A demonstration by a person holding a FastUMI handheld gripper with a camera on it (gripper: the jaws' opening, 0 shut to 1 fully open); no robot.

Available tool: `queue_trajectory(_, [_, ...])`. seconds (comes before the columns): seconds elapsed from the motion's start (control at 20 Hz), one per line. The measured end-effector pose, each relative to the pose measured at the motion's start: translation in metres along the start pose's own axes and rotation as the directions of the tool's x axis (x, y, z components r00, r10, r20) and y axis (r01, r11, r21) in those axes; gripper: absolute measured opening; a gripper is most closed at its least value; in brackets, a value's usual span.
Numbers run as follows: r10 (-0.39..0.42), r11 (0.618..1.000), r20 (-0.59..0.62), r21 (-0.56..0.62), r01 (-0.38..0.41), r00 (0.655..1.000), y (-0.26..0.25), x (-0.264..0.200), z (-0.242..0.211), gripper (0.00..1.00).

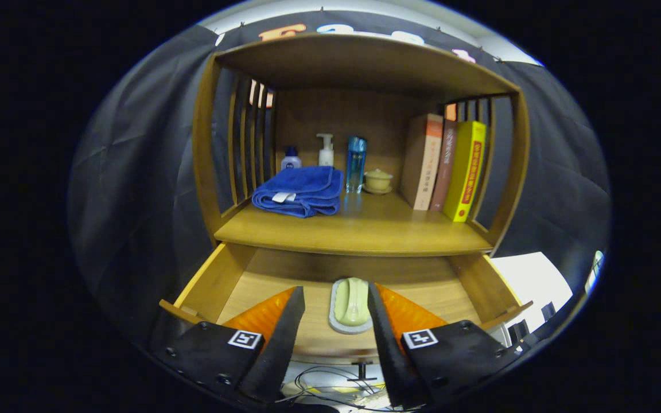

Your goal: Pull open the drawer, take out the items inside it, and place them on the countertop above the cabinet.

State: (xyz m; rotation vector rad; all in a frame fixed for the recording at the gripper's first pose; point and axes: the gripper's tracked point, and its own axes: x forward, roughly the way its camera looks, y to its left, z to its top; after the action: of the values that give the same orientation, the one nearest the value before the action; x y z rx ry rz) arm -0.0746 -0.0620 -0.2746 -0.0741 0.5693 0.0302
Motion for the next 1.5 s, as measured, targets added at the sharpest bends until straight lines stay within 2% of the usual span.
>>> queue_trajectory(0.1, [0.019, 0.999, -0.127, 0.037, -0.014, 0.992, 0.002, 0.041, -0.024, 0.77])
queue_trajectory(0.3, [-0.060, 0.987, -0.283, 0.128, 0.100, 0.957, -0.035, 0.095, -0.062, 0.84])
queue_trajectory(0.4, [-0.071, 0.982, -0.362, 0.136, 0.128, 0.929, -0.044, 0.105, -0.087, 0.82])
queue_trajectory(0.55, [-0.041, 0.986, -0.392, 0.133, 0.101, 0.919, -0.037, 0.113, -0.101, 0.76])
queue_trajectory(0.7, [-0.045, 0.989, -0.422, 0.111, 0.101, 0.906, -0.042, 0.110, -0.104, 0.31])
queue_trajectory(0.8, [-0.016, 0.991, -0.409, 0.116, 0.069, 0.912, -0.037, 0.103, -0.093, 0.26])
queue_trajectory(1.15, [0.026, 0.997, -0.342, 0.076, 0.000, 0.939, -0.040, 0.051, -0.026, 0.26])
queue_trajectory(1.5, [0.014, 0.997, -0.275, 0.074, 0.007, 0.961, -0.061, 0.038, 0.049, 0.26])
